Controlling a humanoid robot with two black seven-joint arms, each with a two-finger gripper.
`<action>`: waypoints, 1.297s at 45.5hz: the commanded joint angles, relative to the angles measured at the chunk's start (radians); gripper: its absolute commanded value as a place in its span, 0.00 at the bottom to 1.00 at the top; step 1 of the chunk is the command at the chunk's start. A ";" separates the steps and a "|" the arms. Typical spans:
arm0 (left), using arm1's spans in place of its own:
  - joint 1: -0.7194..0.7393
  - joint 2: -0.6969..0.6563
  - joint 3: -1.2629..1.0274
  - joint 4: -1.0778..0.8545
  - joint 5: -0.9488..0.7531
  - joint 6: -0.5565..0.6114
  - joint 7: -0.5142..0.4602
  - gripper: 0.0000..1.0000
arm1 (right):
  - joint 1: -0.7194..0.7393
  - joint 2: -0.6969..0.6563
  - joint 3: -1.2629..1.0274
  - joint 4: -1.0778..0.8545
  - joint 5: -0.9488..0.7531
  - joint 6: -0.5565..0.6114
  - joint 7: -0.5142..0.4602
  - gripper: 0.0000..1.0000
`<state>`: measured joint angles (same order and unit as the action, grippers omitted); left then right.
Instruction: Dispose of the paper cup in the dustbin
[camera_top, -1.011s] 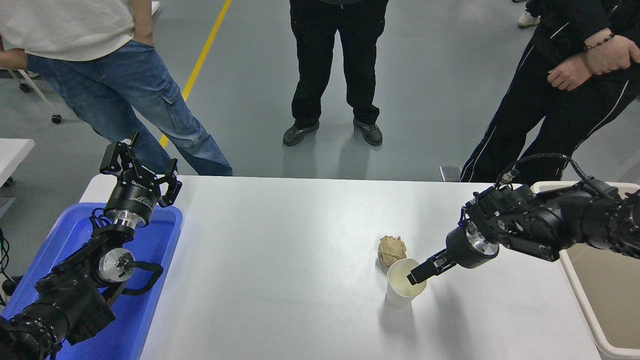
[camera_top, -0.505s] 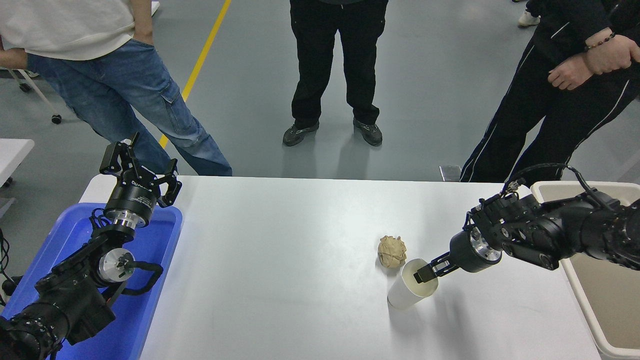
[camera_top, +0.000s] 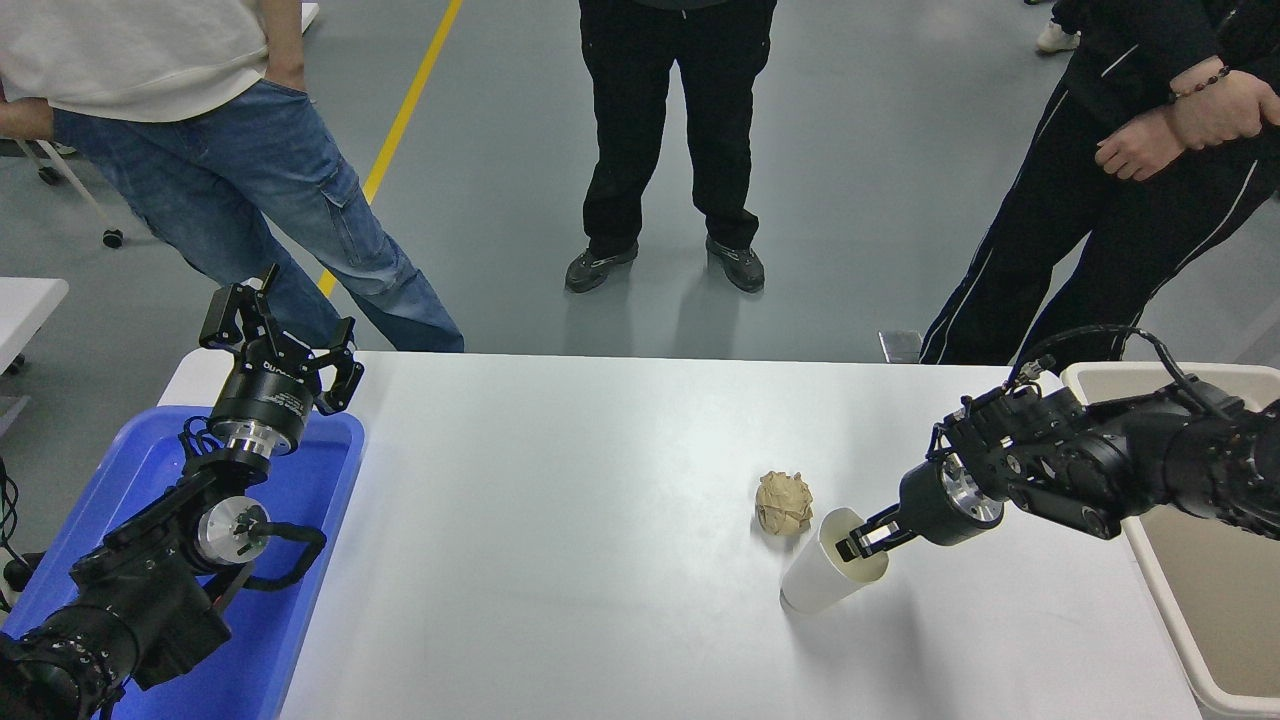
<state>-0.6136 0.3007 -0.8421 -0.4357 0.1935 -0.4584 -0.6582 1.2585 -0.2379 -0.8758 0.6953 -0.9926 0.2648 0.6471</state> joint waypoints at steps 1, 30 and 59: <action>0.000 0.000 0.000 0.000 0.000 0.001 -0.001 1.00 | 0.004 -0.006 0.008 0.001 0.003 -0.002 0.019 0.00; 0.000 0.000 0.000 0.000 0.000 0.001 0.000 1.00 | 0.190 -0.392 0.369 0.105 0.115 0.186 0.077 0.00; 0.000 0.000 0.000 0.000 0.000 0.001 0.000 1.00 | 0.271 -0.518 0.500 0.072 0.114 0.327 0.078 0.00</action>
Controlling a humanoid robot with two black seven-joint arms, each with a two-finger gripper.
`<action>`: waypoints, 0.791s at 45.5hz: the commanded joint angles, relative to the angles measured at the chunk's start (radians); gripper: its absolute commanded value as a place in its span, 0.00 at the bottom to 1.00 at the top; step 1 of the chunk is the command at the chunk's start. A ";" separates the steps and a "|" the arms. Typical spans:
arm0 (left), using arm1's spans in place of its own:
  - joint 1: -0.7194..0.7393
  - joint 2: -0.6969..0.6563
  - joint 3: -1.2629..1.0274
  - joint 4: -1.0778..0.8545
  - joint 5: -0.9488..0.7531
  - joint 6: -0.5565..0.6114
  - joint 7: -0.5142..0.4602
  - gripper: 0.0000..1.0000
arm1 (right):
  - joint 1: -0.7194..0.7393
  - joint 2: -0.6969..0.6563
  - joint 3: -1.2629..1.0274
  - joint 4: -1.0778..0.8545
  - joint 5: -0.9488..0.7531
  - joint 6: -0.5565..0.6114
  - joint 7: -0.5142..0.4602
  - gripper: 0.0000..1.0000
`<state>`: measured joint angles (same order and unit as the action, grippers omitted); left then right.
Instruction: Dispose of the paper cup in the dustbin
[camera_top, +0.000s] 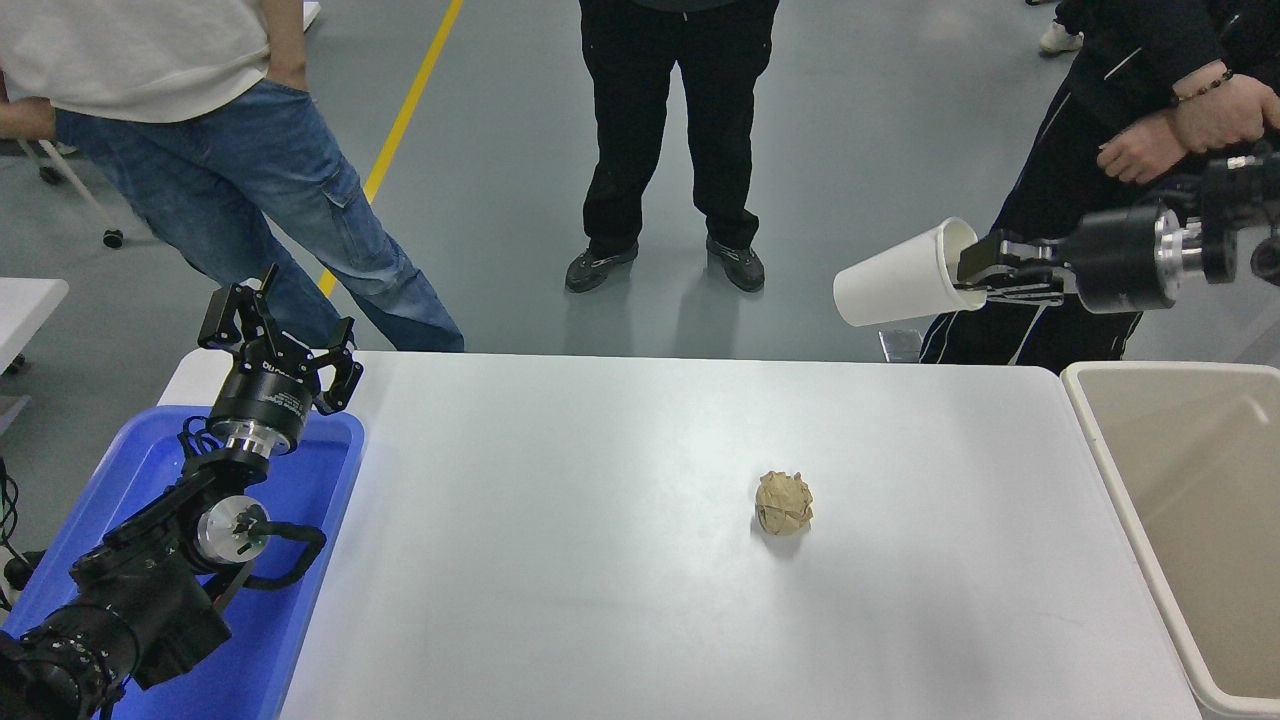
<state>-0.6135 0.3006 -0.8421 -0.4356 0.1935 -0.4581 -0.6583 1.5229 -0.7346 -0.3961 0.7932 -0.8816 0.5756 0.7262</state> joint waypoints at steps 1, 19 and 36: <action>0.000 0.000 0.000 0.000 0.000 -0.001 0.000 1.00 | 0.005 -0.022 0.020 -0.040 0.003 0.016 0.001 0.00; 0.000 0.000 0.000 0.000 0.000 -0.001 0.000 1.00 | -0.234 0.029 0.014 -0.583 0.148 0.023 -0.004 0.00; 0.000 0.000 0.001 0.000 0.000 -0.001 -0.001 1.00 | -0.481 0.055 0.019 -0.916 0.308 0.004 -0.134 0.00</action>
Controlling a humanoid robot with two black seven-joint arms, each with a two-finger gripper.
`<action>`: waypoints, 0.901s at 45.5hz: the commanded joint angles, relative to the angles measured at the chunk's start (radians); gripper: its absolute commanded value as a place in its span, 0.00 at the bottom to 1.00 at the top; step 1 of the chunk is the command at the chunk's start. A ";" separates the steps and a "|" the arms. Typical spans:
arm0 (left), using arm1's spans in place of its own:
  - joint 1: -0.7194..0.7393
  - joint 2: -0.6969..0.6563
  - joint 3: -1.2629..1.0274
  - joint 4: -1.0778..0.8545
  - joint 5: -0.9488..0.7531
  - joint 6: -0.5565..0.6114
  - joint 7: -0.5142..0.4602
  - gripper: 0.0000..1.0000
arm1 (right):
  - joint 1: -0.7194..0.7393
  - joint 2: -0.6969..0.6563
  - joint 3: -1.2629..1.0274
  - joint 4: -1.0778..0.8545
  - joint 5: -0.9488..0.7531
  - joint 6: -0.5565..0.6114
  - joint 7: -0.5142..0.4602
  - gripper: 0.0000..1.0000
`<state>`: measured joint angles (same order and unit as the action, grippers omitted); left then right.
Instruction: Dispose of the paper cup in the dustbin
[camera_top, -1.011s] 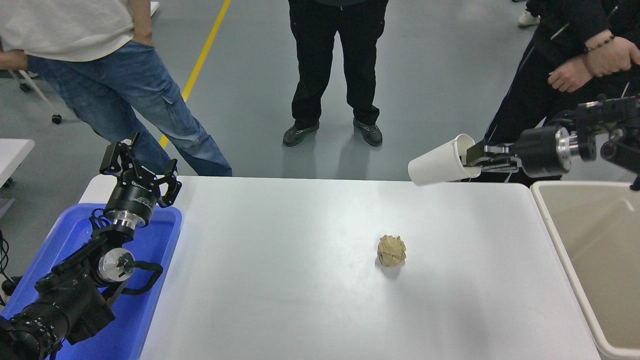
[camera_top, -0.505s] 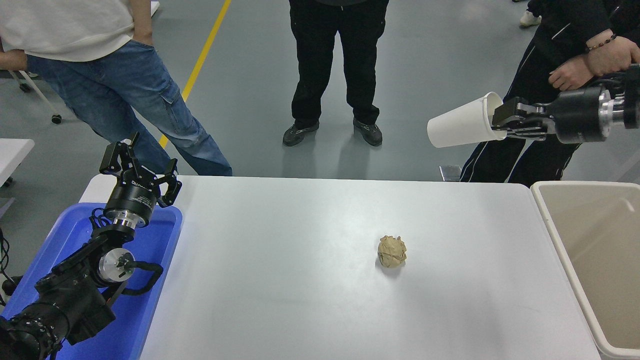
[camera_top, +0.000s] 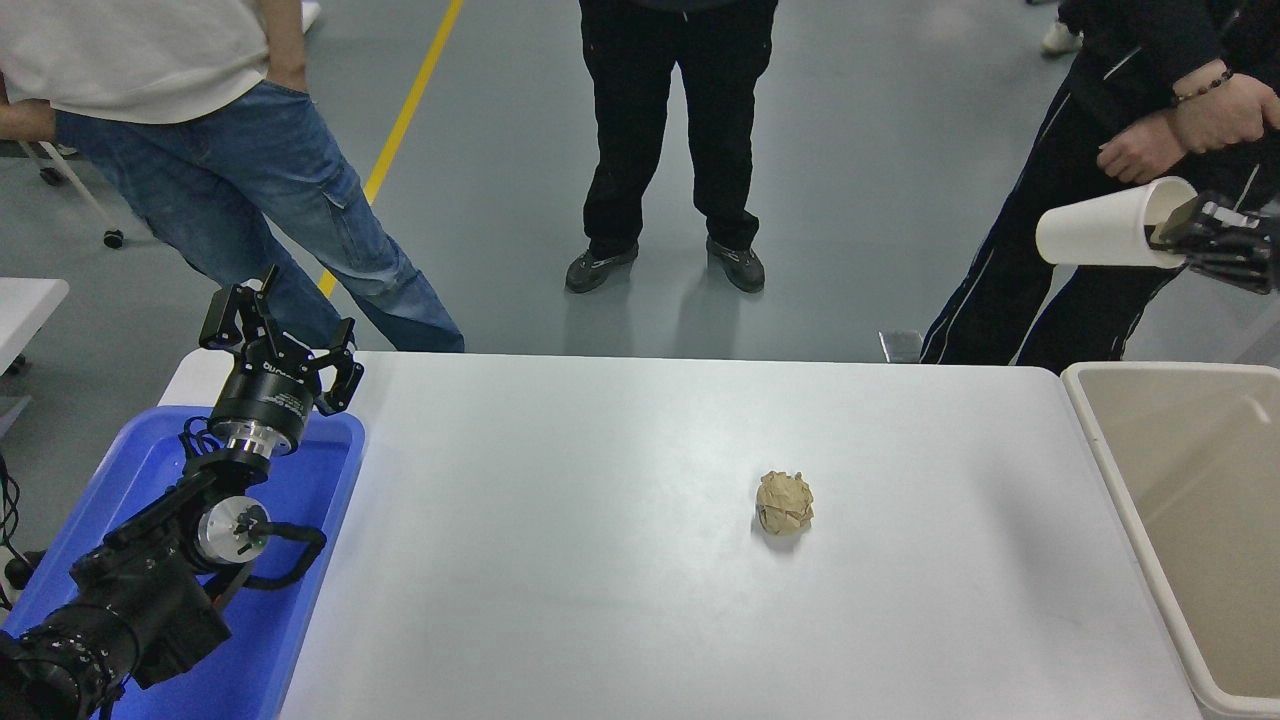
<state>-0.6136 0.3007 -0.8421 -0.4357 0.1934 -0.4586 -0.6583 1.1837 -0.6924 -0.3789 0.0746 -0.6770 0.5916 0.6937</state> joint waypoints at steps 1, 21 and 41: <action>0.000 0.000 0.000 0.000 0.000 0.000 0.000 1.00 | -0.153 0.013 0.002 -0.206 0.115 -0.015 -0.124 0.00; 0.000 0.000 0.000 0.000 0.000 0.000 0.000 1.00 | -0.282 0.045 0.003 -0.217 0.235 -0.245 -0.568 0.00; 0.000 0.000 0.000 0.000 0.000 0.001 0.000 1.00 | -0.423 0.232 0.034 -0.219 0.318 -0.455 -0.752 0.00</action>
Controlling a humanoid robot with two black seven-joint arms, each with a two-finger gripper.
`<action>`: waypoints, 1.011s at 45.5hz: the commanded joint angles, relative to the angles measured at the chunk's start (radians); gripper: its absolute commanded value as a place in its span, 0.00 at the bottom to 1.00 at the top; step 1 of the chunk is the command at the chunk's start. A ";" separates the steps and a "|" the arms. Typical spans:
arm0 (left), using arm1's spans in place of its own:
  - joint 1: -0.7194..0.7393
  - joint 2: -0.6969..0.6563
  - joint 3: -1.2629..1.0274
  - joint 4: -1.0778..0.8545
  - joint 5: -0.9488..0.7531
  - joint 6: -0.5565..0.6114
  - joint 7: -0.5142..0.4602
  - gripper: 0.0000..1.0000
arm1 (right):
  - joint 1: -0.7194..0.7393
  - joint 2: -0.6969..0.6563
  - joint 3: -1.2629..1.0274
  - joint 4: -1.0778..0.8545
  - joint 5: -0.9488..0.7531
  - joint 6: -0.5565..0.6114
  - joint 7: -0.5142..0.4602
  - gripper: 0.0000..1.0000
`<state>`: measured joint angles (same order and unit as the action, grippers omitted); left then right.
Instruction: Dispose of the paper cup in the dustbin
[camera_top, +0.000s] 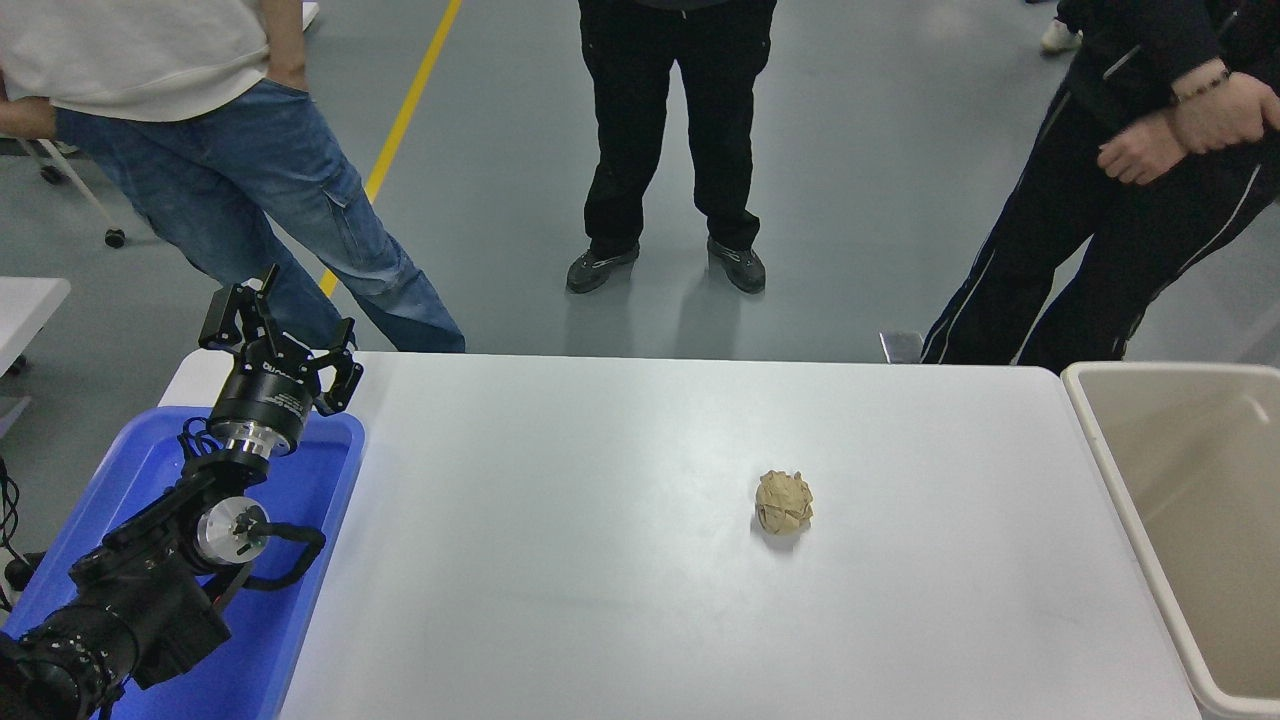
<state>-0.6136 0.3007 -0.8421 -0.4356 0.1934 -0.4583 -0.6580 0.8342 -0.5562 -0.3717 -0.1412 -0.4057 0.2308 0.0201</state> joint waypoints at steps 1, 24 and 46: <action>0.000 0.000 0.000 0.000 0.000 0.001 0.000 1.00 | -0.078 0.105 0.034 -0.002 0.047 -0.097 -0.078 0.00; 0.000 0.000 0.000 0.000 0.000 0.001 0.000 1.00 | -0.122 0.219 0.126 0.003 0.056 -0.149 -0.077 0.00; 0.000 0.000 0.000 0.000 0.000 0.000 0.000 1.00 | -0.126 0.219 0.125 0.003 0.057 -0.218 -0.075 0.30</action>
<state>-0.6136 0.3006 -0.8421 -0.4356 0.1934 -0.4579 -0.6585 0.7113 -0.3413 -0.2474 -0.1383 -0.3493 0.0723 -0.0558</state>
